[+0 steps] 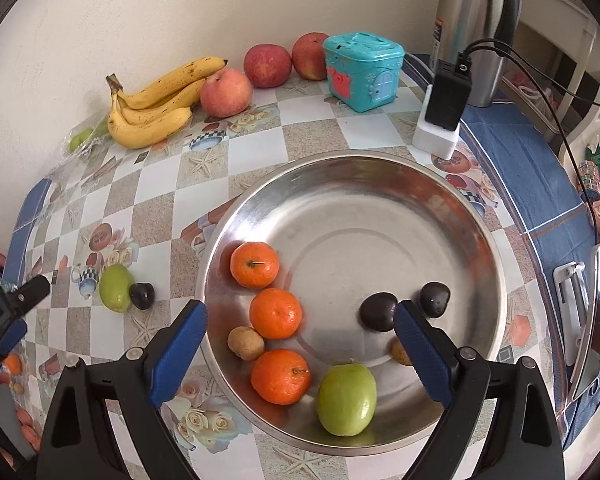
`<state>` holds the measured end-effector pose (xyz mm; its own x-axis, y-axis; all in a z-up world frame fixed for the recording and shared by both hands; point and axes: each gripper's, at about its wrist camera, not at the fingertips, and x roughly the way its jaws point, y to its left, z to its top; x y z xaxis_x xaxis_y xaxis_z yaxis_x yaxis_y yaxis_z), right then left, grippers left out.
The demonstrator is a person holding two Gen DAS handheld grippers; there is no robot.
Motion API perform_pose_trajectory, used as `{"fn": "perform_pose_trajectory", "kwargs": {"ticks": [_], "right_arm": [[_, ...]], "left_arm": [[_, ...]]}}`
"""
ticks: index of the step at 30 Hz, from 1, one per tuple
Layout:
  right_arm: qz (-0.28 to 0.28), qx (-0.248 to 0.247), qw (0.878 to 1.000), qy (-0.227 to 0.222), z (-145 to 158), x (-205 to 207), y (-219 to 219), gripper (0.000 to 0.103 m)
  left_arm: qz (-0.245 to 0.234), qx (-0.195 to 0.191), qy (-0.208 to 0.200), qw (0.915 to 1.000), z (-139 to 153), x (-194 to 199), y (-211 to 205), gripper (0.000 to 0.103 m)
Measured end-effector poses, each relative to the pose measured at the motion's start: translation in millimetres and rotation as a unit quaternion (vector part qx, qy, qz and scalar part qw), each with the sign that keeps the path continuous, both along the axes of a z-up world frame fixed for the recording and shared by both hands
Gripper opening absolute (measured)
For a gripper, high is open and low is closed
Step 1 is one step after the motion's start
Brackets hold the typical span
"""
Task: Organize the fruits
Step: 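Move both grippers toward the green pear-shaped fruit and dark plum on the table, then close the left gripper on the green pear-shaped fruit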
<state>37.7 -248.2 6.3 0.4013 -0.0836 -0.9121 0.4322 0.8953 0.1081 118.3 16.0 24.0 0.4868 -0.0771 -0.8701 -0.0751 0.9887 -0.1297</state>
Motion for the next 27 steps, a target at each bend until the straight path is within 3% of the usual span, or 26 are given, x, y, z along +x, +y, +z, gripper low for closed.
{"fn": "perform_pose_trajectory", "kwargs": {"ticks": [10,15,27], "right_arm": [[0.053,0.021,0.998,-0.024,4.1,25.9,53.6,0.094],[0.096,0.04,0.994,-0.037,3.0,39.2,87.0,0.094],[0.115,0.041,0.992,-0.02,-19.4,57.1,114.3,0.094]], "left_arm": [[0.053,0.008,-0.014,0.9985,4.1,9.1,52.8,0.103],[0.074,-0.011,-0.01,0.9971,1.5,12.1,71.6,0.103],[0.053,-0.03,0.017,0.998,-12.2,23.8,63.3,0.103]]}}
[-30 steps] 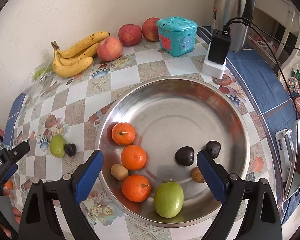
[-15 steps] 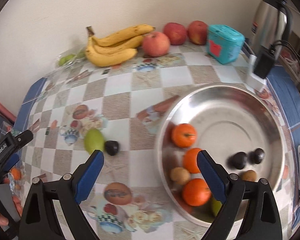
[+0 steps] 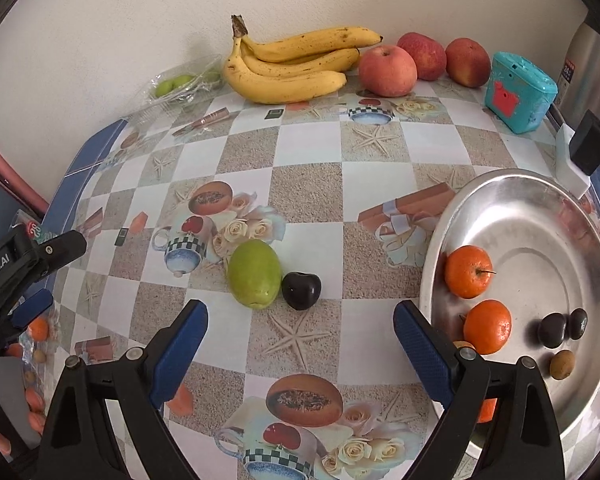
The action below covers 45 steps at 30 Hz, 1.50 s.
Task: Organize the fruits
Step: 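Close the left gripper on the green pear-shaped fruit, then grasp the dark plum with the right gripper while the left gripper holds the green fruit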
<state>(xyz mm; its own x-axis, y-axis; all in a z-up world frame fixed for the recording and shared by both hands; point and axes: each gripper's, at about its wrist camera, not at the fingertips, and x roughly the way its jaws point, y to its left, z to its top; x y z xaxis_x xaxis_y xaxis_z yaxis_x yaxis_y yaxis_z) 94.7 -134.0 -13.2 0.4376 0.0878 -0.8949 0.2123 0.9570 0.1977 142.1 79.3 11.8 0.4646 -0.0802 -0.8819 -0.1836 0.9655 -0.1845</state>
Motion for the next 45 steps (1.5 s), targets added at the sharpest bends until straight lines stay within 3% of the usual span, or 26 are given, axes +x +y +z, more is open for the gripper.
{"fn": "perform_pose_trajectory", "kwargs": {"ticks": [5,8,16,21,26,32,38,41,45], "right_arm": [[-0.01,-0.004,1.0,0.002,-4.7,2.7,-4.9,0.093],[-0.015,-0.005,1.0,-0.001,-4.7,4.7,-7.6,0.08],[-0.017,0.016,1.0,-0.007,-9.0,10.4,-14.9,0.063],[-0.022,0.042,0.999,-0.005,-14.7,12.8,-20.0,0.051],[-0.024,0.059,0.998,-0.003,-19.1,14.1,-23.3,0.046],[-0.025,0.058,0.998,0.002,-21.7,13.9,-25.5,0.046],[-0.024,0.056,0.998,0.006,-22.8,12.9,-27.7,0.046],[-0.025,0.055,0.998,0.007,-22.7,12.1,-29.1,0.046],[-0.025,0.056,0.998,0.007,-22.1,11.6,-29.3,0.046]], "left_arm": [[-0.021,-0.005,0.013,0.9997,-8.2,5.2,-13.1,0.103],[-0.031,-0.015,0.02,0.9992,-14.5,9.4,-20.8,0.103],[-0.055,-0.064,0.029,0.996,-22.9,18.4,-40.9,0.101],[-0.088,-0.09,0.036,0.9914,-26.8,21.8,-62.6,0.092],[-0.119,-0.115,0.052,0.9849,-33.9,22.0,-82.3,0.083],[-0.128,-0.135,0.079,0.9795,-49.5,21.6,-97.0,0.081],[-0.128,-0.151,0.097,0.9755,-60.9,20.3,-103.0,0.066],[-0.128,-0.161,0.103,0.9733,-63.6,19.9,-103.3,0.049],[-0.123,-0.163,0.108,0.973,-66.3,19.2,-102.8,0.042]]}}
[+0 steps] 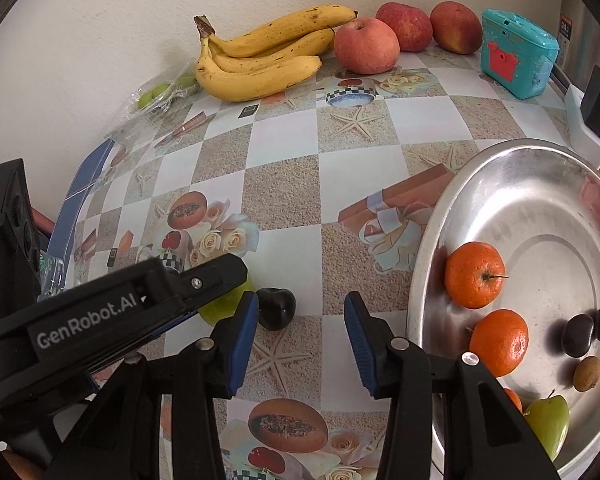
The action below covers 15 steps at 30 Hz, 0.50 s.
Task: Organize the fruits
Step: 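Grasp the dark plum with the right gripper while the left gripper holds the green fruit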
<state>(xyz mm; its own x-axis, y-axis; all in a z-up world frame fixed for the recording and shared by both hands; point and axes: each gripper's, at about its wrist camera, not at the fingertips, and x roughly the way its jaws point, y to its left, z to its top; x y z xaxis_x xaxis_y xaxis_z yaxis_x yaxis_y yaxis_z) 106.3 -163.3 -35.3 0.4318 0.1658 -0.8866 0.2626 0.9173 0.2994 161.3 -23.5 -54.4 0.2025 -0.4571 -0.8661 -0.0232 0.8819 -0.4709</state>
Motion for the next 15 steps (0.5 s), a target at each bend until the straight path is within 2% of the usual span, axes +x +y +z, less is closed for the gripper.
{"fn": "perform_pose_trajectory", "kwargs": {"ticks": [8,15], "right_arm": [[0.002,0.006,1.0,0.001,-1.9,1.6,1.2,0.046],[0.003,0.016,1.0,0.002,-6.8,4.6,5.4,0.046]], "left_arm": [[0.019,-0.007,0.003,0.9998,0.9,-0.9,10.6,0.042],[0.065,-0.01,-0.01,0.9978,12.3,3.7,44.7,0.041]]}}
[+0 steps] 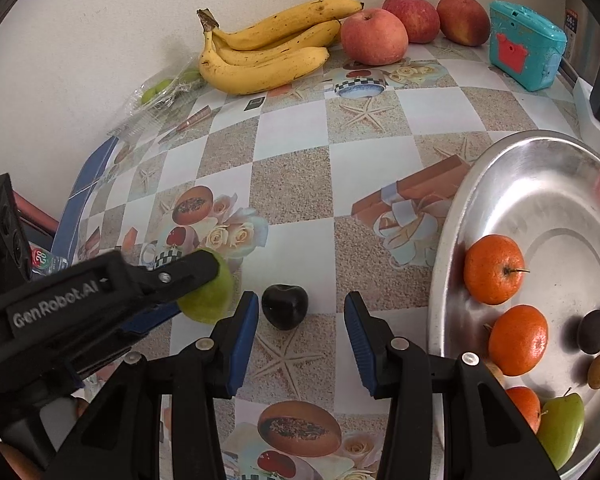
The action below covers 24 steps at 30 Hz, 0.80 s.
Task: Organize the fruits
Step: 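Grasp the dark plum with the right gripper while the left gripper holds the green fruit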
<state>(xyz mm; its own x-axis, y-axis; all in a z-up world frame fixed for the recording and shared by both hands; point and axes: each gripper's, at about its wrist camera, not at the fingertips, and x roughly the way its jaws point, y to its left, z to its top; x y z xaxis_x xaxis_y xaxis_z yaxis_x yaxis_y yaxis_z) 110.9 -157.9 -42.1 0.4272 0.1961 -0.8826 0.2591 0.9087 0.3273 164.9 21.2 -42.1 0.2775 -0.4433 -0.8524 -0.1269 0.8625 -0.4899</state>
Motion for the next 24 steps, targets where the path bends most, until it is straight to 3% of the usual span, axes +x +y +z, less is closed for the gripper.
{"fn": "perform_pose_trajectory", "kwargs": {"ticks": [13,24], "right_arm": [[0.01,-0.015,1.0,0.007,-8.4,9.4,16.7,0.046],[0.008,-0.022,1.0,0.005,-10.1,8.6,15.4,0.027]], "left_arm": [[0.047,-0.004,-0.016,0.9987,14.1,2.7,38.3,0.041],[0.055,-0.004,-0.021,0.9983,20.5,0.3,42.3,0.041]]}}
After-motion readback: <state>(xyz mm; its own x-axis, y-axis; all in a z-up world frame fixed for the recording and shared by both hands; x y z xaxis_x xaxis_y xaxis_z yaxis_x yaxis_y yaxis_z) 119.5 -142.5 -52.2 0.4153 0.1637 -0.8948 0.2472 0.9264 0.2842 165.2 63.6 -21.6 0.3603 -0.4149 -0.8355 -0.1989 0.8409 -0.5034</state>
